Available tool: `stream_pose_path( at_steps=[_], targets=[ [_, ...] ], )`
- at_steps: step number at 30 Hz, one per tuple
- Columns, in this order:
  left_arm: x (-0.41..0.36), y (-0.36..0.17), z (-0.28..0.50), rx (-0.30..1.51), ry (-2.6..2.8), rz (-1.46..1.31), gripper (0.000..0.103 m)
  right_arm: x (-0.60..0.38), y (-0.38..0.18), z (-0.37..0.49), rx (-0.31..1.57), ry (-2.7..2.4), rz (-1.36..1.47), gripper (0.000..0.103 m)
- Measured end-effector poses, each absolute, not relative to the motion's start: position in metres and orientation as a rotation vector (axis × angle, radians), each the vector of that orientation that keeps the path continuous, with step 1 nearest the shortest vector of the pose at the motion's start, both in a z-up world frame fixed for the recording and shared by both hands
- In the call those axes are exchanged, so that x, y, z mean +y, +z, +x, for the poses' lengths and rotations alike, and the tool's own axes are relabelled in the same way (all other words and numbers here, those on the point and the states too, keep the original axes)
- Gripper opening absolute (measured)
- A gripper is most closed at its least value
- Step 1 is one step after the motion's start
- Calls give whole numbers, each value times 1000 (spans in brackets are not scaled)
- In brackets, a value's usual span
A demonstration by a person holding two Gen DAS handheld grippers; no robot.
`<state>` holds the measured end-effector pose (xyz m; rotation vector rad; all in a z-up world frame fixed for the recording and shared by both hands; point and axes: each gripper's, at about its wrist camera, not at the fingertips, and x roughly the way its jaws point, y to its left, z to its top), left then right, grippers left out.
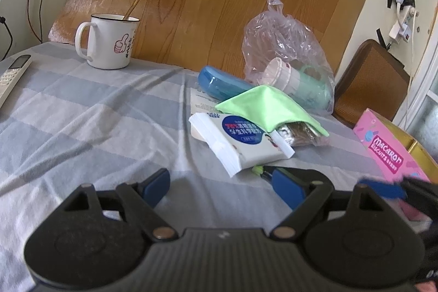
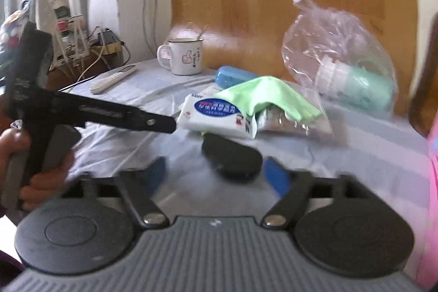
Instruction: Organize soft objects
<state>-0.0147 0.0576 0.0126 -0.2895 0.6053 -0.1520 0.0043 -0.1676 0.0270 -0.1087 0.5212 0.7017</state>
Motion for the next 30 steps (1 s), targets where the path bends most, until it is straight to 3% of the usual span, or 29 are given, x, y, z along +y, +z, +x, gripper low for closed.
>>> stream_pose_path(
  at_steps=[7, 9, 10, 11, 21, 27, 30],
  targets=[
    [59, 12, -13, 608, -161, -295, 85, -154, 16, 46, 591, 747, -201, 90],
    [58, 12, -13, 609, -167, -292, 85, -151, 11, 53, 649, 763, -200, 78],
    [58, 12, -13, 609, -169, -293, 85, -149, 9, 52, 660, 761, -194, 64],
    [59, 12, -12, 610, -172, -295, 85, -150, 11, 47, 657, 763, -181, 55],
    [43, 16, -17, 648, -208, -242, 79, -183, 10, -27, 668, 621, 104, 54],
    [6, 23, -35, 799, -377, -336, 74, -209, 3, -62, 607, 577, 282, 53],
    [-9, 25, -36, 841, -454, -391, 57, -209, 8, -68, 568, 574, 267, 53]
  ],
)
